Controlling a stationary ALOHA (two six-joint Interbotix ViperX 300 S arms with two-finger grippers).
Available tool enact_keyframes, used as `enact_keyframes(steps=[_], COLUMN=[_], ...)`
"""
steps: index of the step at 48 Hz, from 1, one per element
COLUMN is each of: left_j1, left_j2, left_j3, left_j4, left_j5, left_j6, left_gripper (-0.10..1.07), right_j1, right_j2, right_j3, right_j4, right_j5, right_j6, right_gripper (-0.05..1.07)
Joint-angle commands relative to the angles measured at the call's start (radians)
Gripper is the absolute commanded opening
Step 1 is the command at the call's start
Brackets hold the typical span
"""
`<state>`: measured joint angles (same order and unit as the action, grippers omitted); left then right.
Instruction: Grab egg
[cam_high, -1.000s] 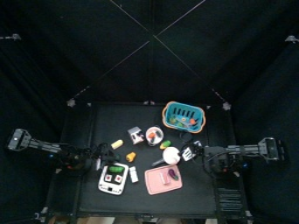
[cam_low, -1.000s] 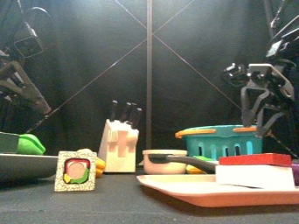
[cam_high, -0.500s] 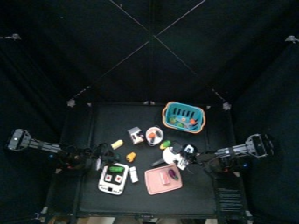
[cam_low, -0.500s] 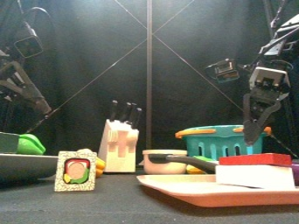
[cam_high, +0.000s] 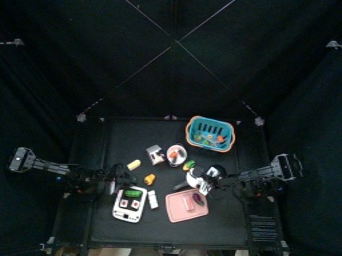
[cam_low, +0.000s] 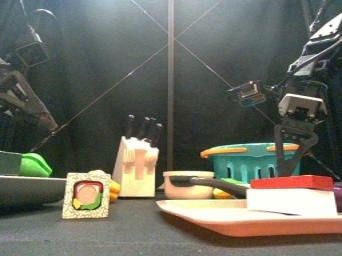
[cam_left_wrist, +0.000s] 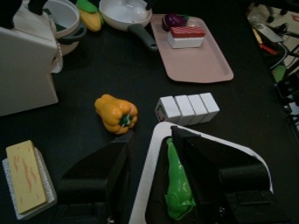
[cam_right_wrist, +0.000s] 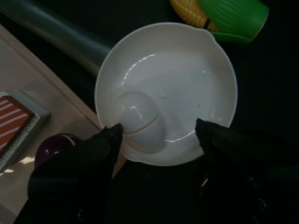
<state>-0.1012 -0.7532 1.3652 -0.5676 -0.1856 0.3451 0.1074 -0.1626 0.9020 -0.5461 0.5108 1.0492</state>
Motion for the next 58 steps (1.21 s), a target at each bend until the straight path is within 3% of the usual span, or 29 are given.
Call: enact_keyframes(steps=[1,20,39,58], left_j1=[0.002,0.003,0.003,0.003], left_j2=[0.002,0.002,0.003,0.002], left_j3=[-0.009,-0.009,-0.011,-0.009], left_j4=[0.000,0.000,0.000,-0.002], left_j5=[-0.009,-0.009,-0.009,-0.009], left_j6=[-0.002,-0.002,-0.002,-0.002], left_gripper=[0.79,0.79,0.79,0.79], right_j1=[-0.002,-0.020,-0.038,-0.031], right_j2=[0.003,0.037,0.037,-0.008], right_j3=[-0.026,-0.037,-0.046,-0.106], right_j4=[-0.003,-0.009,-0.006,-0.008], right_j5=[-0.003,0.002,0.009,0.114], right_j6=[0.000,-0.005,-0.005,-0.005], right_gripper=[0.97,0.95,0.71,0.70])
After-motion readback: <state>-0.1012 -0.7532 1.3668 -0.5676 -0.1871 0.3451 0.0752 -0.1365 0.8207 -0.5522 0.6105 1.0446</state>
